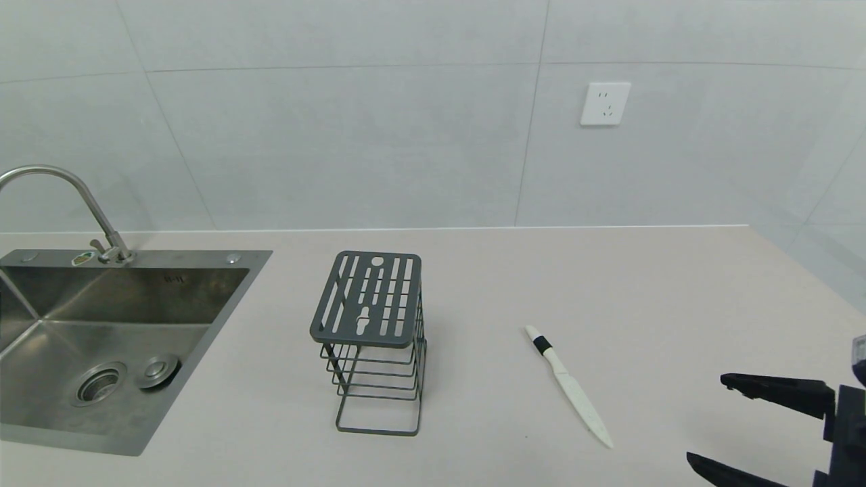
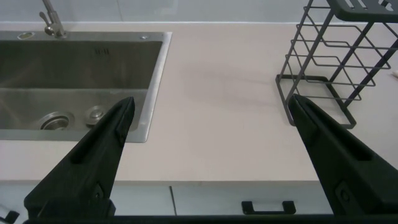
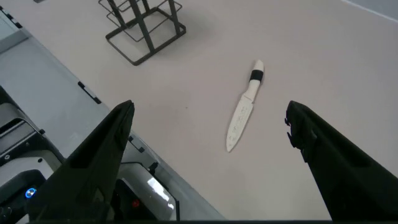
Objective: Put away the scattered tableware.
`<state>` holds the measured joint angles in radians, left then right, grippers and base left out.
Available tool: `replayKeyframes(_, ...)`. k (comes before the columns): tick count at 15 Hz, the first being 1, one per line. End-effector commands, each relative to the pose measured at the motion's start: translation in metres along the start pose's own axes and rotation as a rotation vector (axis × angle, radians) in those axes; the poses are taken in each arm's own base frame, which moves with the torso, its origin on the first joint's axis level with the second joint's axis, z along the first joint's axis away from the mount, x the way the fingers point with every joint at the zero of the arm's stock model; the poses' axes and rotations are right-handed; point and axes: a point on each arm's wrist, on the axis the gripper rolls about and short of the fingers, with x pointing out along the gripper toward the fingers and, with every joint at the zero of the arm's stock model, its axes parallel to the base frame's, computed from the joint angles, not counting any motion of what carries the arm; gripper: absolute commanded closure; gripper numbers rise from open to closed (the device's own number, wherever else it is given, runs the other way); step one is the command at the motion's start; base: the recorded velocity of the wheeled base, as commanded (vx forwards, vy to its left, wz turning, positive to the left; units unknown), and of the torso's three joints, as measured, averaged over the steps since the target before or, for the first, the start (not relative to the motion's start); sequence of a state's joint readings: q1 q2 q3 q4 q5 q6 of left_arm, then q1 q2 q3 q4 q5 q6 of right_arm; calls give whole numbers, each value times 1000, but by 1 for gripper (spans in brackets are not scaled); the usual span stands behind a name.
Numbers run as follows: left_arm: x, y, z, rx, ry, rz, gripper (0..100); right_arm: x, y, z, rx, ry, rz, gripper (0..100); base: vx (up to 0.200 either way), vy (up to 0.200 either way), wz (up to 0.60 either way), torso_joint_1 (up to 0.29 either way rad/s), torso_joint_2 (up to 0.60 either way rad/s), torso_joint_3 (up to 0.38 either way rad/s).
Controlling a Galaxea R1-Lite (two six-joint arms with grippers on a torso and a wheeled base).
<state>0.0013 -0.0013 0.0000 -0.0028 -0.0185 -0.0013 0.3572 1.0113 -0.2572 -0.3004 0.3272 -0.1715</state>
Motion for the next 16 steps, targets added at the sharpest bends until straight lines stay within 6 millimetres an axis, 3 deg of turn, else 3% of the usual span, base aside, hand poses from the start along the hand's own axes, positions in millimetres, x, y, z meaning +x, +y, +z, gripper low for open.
replayKeyframes(1, 0, 0, 0, 0, 1, 0, 0, 8, 0, -7, 16, 59, 7, 0, 0, 0, 0, 0, 0, 0)
replayKeyframes(16, 0, 0, 0, 0, 1, 0, 0, 43, -7, -20, 0, 164, 2, 0, 0, 0, 0, 0, 0, 0)
